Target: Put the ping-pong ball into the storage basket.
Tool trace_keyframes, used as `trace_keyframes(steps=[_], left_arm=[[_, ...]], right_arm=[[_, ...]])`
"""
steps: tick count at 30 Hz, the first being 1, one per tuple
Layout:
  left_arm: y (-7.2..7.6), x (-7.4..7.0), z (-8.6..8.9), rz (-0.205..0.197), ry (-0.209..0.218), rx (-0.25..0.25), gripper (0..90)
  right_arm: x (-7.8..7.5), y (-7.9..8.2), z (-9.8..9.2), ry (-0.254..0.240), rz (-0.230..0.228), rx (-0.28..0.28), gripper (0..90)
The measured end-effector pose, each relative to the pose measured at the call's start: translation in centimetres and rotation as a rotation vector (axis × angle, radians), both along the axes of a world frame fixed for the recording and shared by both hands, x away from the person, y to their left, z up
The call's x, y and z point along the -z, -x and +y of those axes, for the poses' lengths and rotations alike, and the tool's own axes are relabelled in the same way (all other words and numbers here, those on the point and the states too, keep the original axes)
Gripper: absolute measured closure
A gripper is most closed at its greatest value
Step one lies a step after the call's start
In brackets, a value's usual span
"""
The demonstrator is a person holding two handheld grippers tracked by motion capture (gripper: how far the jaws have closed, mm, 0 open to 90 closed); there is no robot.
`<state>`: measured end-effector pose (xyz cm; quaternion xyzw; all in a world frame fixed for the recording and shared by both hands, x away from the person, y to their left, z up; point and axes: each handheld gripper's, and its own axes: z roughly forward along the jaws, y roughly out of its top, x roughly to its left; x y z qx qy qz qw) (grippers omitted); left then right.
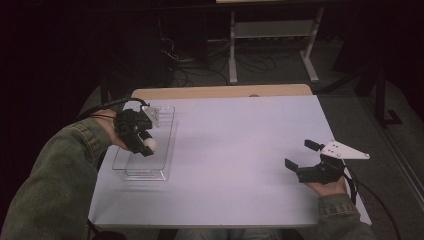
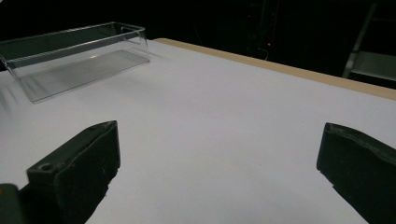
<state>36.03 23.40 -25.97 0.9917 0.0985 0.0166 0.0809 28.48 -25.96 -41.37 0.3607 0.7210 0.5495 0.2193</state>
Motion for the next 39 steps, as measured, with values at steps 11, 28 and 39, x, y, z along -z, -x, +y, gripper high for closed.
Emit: trace_keyframes(steps=[11, 28, 39], left_arm=[[-0.3, 1.3, 0.2, -0.006, -0.005, -0.011, 51.0], [-0.8, 3.1, 0.3, -0.005, -0.027, -0.030, 51.0], [-0.9, 4.0, 0.5, -0.006, -0.038, -0.043, 51.0]], right_arm=[[0.1, 0.0, 0.2, 0.009, 0.004, -0.004, 0.0], [0.0, 0.0, 0.1, 0.008, 0.001, -0.001, 0.0], [0.0, 0.1, 0.1, 0.009, 0.003, -0.001, 0.0]])
